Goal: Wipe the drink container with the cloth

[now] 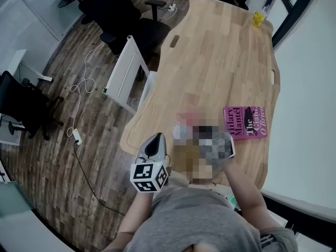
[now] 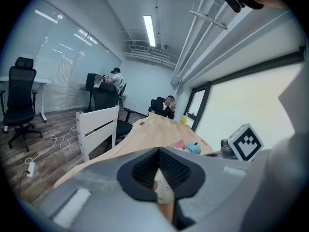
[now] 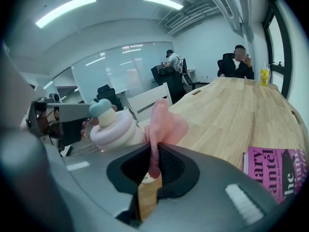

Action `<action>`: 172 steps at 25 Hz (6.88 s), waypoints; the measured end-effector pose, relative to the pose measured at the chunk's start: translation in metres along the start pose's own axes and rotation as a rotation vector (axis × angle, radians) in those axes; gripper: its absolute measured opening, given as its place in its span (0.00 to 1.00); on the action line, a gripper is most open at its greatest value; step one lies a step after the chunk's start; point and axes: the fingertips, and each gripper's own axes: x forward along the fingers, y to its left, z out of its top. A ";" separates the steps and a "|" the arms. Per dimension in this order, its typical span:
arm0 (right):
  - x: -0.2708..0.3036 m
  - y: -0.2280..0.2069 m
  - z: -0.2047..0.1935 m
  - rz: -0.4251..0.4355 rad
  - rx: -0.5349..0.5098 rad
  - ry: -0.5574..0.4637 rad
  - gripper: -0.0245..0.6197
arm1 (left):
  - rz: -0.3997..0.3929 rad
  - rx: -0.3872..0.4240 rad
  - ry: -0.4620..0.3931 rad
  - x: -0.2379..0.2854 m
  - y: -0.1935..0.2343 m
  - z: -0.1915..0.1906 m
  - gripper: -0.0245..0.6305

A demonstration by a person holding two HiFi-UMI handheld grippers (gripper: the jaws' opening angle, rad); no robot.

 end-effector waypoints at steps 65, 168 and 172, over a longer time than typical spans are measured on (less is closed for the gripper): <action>-0.099 0.015 0.011 -0.138 -0.085 -0.240 0.09 | 0.071 0.017 -0.068 -0.071 -0.046 -0.015 0.04; 0.013 0.007 -0.121 -0.013 -0.110 0.216 0.09 | 0.135 0.011 -0.032 -0.062 -0.037 -0.028 0.04; -0.006 0.008 -0.122 -0.016 -0.105 0.184 0.09 | 0.135 0.014 -0.039 -0.067 -0.046 -0.031 0.04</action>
